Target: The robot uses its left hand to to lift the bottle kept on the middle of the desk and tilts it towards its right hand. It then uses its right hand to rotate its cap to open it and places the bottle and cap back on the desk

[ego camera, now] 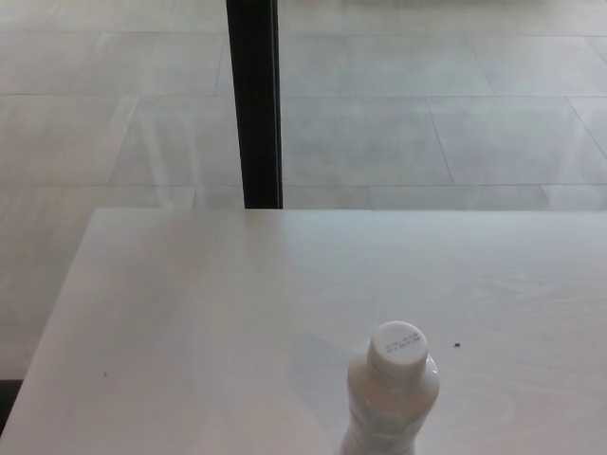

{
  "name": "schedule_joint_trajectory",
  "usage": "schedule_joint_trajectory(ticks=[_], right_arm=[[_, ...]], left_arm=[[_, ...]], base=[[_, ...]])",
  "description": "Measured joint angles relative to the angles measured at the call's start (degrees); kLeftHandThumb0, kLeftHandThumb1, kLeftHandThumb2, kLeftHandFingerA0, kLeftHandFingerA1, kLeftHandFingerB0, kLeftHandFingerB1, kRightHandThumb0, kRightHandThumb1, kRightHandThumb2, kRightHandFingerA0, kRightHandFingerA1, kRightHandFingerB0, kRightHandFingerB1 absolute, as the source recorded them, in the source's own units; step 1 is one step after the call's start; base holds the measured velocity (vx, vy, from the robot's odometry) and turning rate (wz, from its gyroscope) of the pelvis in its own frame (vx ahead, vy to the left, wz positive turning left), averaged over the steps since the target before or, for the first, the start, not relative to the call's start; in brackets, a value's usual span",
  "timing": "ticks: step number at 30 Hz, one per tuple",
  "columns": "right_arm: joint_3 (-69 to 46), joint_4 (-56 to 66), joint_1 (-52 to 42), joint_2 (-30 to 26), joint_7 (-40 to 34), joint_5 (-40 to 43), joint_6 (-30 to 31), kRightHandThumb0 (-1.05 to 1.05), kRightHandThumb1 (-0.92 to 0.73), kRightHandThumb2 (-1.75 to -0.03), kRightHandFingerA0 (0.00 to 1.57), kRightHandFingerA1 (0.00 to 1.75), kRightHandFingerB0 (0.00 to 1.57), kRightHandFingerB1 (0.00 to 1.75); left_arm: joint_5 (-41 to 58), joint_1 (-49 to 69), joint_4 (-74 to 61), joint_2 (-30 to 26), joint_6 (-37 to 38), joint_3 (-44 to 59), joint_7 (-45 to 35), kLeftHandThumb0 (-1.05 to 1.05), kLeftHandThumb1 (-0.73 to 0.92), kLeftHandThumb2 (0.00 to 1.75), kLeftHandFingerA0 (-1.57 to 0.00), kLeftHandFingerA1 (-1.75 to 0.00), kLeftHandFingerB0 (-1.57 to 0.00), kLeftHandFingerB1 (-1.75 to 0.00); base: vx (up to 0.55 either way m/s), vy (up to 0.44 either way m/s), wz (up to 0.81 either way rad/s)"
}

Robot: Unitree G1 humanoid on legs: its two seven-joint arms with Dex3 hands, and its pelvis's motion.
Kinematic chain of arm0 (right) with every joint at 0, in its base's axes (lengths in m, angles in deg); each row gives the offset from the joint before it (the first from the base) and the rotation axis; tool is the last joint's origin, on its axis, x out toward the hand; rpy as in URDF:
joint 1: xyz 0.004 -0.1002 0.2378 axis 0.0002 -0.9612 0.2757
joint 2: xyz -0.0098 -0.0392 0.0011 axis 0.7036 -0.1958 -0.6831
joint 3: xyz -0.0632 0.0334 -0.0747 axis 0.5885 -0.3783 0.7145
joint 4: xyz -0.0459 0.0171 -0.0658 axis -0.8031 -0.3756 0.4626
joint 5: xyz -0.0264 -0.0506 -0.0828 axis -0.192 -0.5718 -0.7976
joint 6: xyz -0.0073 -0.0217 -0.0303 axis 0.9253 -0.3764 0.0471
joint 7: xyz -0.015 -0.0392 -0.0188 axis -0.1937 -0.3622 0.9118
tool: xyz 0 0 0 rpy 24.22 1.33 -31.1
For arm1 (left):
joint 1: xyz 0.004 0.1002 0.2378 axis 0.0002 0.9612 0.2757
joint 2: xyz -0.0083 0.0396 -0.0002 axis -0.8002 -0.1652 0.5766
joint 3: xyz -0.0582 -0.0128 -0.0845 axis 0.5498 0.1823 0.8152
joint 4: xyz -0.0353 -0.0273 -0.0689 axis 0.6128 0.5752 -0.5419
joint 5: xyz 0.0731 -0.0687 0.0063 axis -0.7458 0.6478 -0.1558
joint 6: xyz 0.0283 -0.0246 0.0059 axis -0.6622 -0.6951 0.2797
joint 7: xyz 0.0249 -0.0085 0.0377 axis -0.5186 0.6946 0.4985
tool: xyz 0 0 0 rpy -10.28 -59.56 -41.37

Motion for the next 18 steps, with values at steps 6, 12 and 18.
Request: schedule_joint_trajectory(ticks=[6,12,18], right_arm=[[-8.37,0.73,2.14,-1.20,0.97,4.02,-0.16,-1.01,-0.85,-1.16,0.00,0.01,0.00,0.00],[-16.33,4.48,6.34,-4.69,2.04,8.08,1.32,-0.98,-0.92,-1.18,0.00,0.06,0.00,0.00],[-20.01,17.38,10.65,-6.11,3.80,11.84,2.41,-0.83,-0.85,-1.17,0.01,0.20,0.00,0.16]], left_arm=[[4.45,-0.11,-6.74,0.28,-0.05,8.36,-1.01,-0.82,0.74,0.62,0.00,-0.20,0.00,-0.19],[8.05,-3.99,-11.66,-3.12,-0.14,13.95,-3.08,-1.05,0.65,0.99,0.00,-0.17,0.00,0.00],[10.76,-9.98,-23.39,-7.93,-0.16,15.81,-5.13,-0.91,0.52,0.96,0.00,-0.26,-0.01,-0.29]], base=[[0.00,0.000,0.00],[0.00,0.000,0.00],[0.00,0.000,0.00]])
